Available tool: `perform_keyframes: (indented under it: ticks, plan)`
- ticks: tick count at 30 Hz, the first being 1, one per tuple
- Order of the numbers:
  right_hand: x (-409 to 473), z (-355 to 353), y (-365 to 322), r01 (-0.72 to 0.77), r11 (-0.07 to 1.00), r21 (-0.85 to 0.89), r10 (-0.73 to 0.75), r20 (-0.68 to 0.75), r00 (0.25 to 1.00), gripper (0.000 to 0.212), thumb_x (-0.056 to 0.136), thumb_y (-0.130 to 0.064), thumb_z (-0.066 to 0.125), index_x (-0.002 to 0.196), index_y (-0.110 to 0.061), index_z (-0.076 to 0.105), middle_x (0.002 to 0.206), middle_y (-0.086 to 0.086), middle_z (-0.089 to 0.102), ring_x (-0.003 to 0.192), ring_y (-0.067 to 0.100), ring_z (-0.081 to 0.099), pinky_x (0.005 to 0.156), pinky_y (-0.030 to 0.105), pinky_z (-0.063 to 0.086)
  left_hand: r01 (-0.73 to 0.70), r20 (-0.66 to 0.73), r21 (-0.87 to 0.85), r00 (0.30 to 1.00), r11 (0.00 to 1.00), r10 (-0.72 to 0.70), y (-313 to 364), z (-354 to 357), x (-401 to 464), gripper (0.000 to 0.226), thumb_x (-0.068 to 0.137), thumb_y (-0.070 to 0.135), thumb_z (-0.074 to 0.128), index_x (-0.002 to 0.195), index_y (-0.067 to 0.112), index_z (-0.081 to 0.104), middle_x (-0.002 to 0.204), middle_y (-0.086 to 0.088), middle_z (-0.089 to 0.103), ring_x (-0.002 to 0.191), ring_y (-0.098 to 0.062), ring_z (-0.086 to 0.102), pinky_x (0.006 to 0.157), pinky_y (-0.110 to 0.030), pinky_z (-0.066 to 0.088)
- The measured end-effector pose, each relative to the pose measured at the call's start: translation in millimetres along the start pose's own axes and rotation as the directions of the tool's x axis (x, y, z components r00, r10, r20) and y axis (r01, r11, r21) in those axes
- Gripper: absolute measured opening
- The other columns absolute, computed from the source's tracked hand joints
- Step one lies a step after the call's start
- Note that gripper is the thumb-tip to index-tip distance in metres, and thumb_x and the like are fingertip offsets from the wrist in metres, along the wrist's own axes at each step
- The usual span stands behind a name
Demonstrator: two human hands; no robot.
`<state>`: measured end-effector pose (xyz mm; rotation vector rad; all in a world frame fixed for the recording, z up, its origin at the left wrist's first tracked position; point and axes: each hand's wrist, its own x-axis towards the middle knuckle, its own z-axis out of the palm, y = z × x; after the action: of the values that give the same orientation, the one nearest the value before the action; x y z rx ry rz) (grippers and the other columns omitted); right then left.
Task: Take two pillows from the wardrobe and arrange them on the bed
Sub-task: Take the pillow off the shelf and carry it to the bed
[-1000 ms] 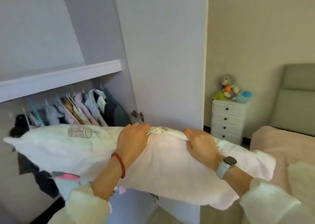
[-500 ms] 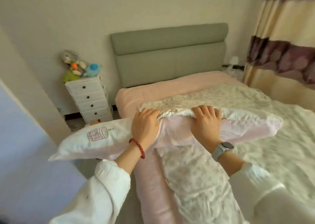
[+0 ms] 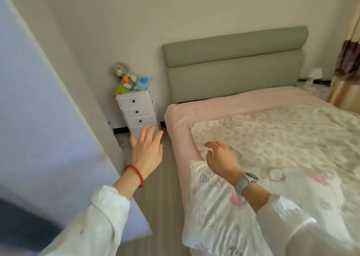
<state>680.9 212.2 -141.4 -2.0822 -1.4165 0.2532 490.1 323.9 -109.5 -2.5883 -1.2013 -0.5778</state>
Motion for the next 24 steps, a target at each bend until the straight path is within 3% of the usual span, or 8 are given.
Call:
perform_keyframes:
  ticks: [3, 6, 10, 13, 15, 17, 21, 24]
  plan:
    - [27.2, 39.6, -56.3, 0.154, 0.982, 0.112, -0.166, 0.105, 0.981, 0.040, 0.087, -0.006, 0.039, 0.126, -0.011, 0.046, 0.127, 0.016, 0.053, 0.116, 0.034, 0.049, 0.095, 0.041, 0.043, 0.001, 0.030, 0.255, 1.000, 0.967, -0.009, -72.4, -29.2, -4.0, 0.042, 0.079, 0.008, 0.059, 0.121, 0.010, 0.054, 0.137, -0.016, 0.047, 0.134, -0.033, 0.031, 0.104, -0.064, 0.017]
    - [56.2, 74.6, -114.5, 0.285, 0.932, 0.223, -0.325, 0.170, 0.930, 0.044, 0.085, 0.000, 0.040, 0.129, -0.008, 0.043, 0.129, 0.017, 0.052, 0.117, 0.033, 0.050, 0.097, 0.037, 0.040, -0.044, 0.116, 0.503, 0.993, 0.863, -0.017, -137.4, -53.8, 4.4, 0.054, 0.086, 0.012, 0.045, 0.138, 0.018, 0.033, 0.153, -0.008, 0.022, 0.142, -0.029, 0.004, 0.107, -0.065, 0.001]
    - [95.5, 115.7, -183.3, 0.316, 0.873, 0.372, -0.428, 0.275, 0.861, 0.049, 0.086, 0.005, 0.036, 0.135, -0.004, 0.033, 0.131, 0.019, 0.046, 0.119, 0.031, 0.047, 0.104, 0.036, 0.035, -0.158, 0.217, 0.706, 0.976, 0.691, 0.002, -192.6, -72.6, 30.8, 0.053, 0.094, 0.022, 0.032, 0.144, 0.023, 0.014, 0.156, -0.007, 0.004, 0.141, -0.031, -0.010, 0.105, -0.065, -0.008]
    - [118.0, 140.8, -216.9, 0.319, 0.852, 0.415, -0.469, 0.336, 0.817, 0.052, 0.088, 0.006, 0.033, 0.138, -0.002, 0.022, 0.125, 0.022, 0.048, 0.111, 0.032, 0.048, 0.095, 0.025, 0.035, -0.184, 0.251, 0.742, 0.968, 0.645, -0.011, -210.2, -78.4, 48.7, 0.040, 0.097, 0.024, 0.028, 0.135, 0.017, 0.034, 0.151, -0.009, 0.025, 0.142, -0.028, -0.001, 0.108, -0.063, -0.002]
    - [124.0, 153.4, -231.0, 0.312, 0.825, 0.471, -0.489, 0.319, 0.812, 0.057, 0.088, 0.006, 0.034, 0.141, -0.006, 0.017, 0.143, 0.015, 0.036, 0.128, 0.029, 0.039, 0.103, 0.028, 0.031, -0.208, 0.230, 0.754, 0.972, 0.623, 0.045, -210.6, -82.9, 48.0, 0.029, 0.092, 0.025, 0.038, 0.114, 0.016, 0.056, 0.127, -0.006, 0.054, 0.137, -0.026, 0.026, 0.109, -0.061, 0.011]
    - [118.3, 163.8, -238.9, 0.307, 0.803, 0.512, -0.509, 0.321, 0.798, 0.057, 0.089, 0.004, 0.035, 0.142, -0.009, 0.017, 0.148, 0.011, 0.029, 0.134, 0.025, 0.031, 0.109, 0.029, 0.026, -0.202, 0.159, 0.764, 0.979, 0.613, 0.124, -207.4, -88.3, 35.6, 0.020, 0.082, 0.026, 0.050, 0.089, 0.018, 0.067, 0.099, -0.001, 0.066, 0.119, -0.023, 0.050, 0.105, -0.059, 0.027]
    - [80.5, 174.2, -246.4, 0.346, 0.736, 0.582, -0.597, 0.317, 0.737, 0.057, 0.087, 0.002, 0.037, 0.140, -0.014, 0.026, 0.144, 0.007, 0.039, 0.129, 0.022, 0.039, 0.107, 0.031, 0.030, -0.123, -0.006, 0.671, 0.985, 0.731, 0.172, -203.6, -95.6, -15.6, 0.022, 0.077, 0.023, 0.045, 0.078, 0.016, 0.066, 0.095, -0.002, 0.068, 0.114, -0.020, 0.054, 0.103, -0.058, 0.022]
    - [36.5, 178.6, -253.1, 0.427, 0.646, 0.633, -0.710, 0.292, 0.641, 0.052, 0.087, -0.001, 0.039, 0.137, -0.016, 0.031, 0.134, 0.006, 0.050, 0.121, 0.021, 0.047, 0.104, 0.036, 0.039, -0.074, -0.097, 0.666, 0.978, 0.743, 0.184, -201.4, -108.1, -67.6, 0.022, 0.077, 0.021, 0.044, 0.074, 0.016, 0.065, 0.094, -0.001, 0.069, 0.117, -0.019, 0.051, 0.100, -0.055, 0.020]
